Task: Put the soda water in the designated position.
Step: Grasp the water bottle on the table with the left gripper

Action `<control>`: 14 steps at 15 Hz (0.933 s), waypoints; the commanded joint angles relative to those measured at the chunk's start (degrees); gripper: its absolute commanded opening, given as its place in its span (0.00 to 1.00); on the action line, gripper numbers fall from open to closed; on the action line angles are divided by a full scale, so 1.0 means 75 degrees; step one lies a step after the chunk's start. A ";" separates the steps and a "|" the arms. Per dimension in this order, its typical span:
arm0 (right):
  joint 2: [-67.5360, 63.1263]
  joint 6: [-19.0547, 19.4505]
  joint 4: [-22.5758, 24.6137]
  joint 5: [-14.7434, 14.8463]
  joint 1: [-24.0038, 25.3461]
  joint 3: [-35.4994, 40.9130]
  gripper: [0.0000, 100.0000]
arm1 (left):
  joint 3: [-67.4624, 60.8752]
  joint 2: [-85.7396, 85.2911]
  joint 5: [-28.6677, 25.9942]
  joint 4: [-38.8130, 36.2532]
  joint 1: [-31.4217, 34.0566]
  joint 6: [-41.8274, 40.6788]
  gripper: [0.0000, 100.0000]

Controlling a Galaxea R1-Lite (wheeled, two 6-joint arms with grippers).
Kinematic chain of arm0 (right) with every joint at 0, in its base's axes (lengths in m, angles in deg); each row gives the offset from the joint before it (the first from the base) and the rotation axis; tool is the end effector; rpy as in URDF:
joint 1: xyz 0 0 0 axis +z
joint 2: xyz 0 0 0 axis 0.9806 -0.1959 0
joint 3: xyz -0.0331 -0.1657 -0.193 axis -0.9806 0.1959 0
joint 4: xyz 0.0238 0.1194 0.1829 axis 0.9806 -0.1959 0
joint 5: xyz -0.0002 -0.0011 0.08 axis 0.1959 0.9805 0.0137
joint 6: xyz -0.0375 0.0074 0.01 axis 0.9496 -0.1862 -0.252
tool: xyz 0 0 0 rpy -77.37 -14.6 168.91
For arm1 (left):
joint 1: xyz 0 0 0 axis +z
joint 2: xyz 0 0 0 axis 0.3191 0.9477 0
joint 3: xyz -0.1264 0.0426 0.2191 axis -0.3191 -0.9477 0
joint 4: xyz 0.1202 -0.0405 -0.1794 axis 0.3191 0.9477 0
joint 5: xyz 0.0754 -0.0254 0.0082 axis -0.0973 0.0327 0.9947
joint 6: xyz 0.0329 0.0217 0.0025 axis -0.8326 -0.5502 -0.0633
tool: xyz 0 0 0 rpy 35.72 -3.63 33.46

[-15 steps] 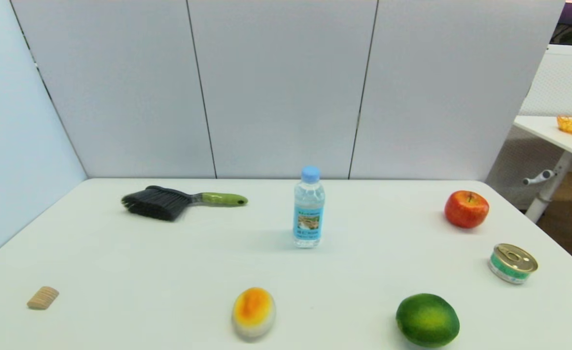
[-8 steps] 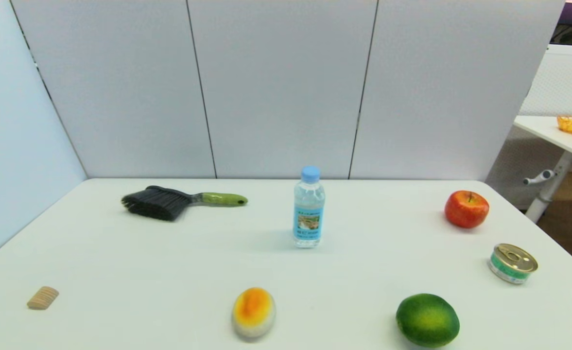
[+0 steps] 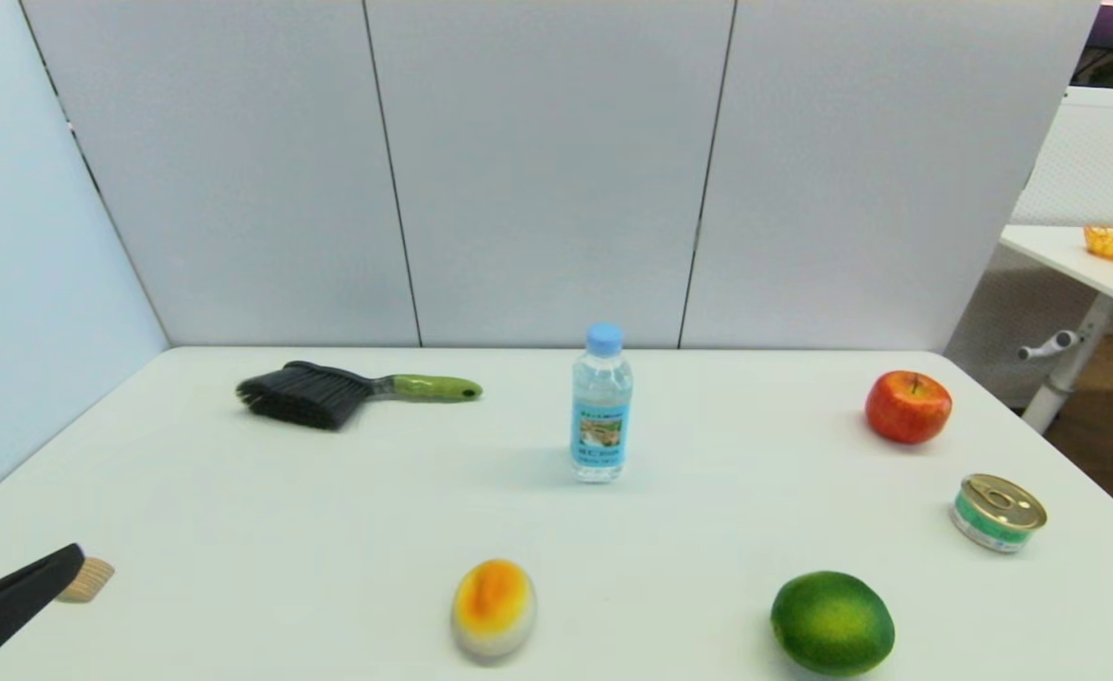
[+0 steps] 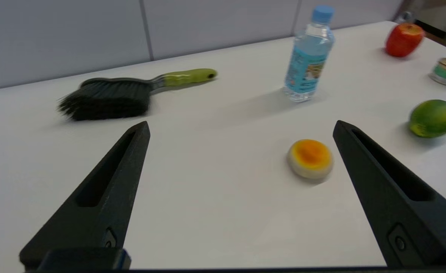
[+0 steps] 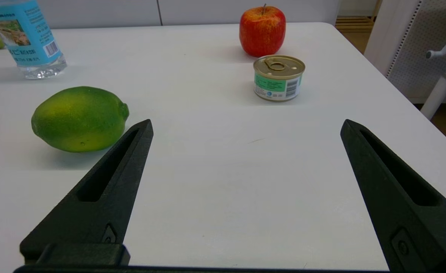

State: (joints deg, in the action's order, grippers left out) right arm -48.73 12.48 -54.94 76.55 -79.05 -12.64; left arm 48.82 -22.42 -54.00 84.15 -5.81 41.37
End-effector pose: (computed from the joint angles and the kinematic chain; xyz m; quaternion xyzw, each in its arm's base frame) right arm 0.0691 -0.0012 0.0752 0.0084 0.0020 -0.0131 0.9999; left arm 0.1108 -0.0519 0.1995 0.0033 0.0621 -0.2282 0.9716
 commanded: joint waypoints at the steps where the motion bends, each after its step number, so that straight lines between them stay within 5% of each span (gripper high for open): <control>1: 0.0002 0.0000 -0.0003 0.0000 0.0000 0.0001 1.00 | 0.0755 0.2410 0.0020 -0.1115 -0.1033 0.0053 1.00; 6: 0.0002 0.0000 -0.0003 0.0000 0.0000 0.0001 1.00 | 0.1235 0.4273 0.0055 -0.2404 -0.1713 0.0017 1.00; 14: 0.0002 0.0000 -0.0003 0.0000 0.0000 0.0001 1.00 | 0.1235 0.5398 0.1731 -0.2849 -0.3635 0.0381 1.00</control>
State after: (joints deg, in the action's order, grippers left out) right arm -48.73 12.48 -54.94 76.55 -79.03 -12.64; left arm 57.91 14.85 -44.01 62.91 -31.52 44.06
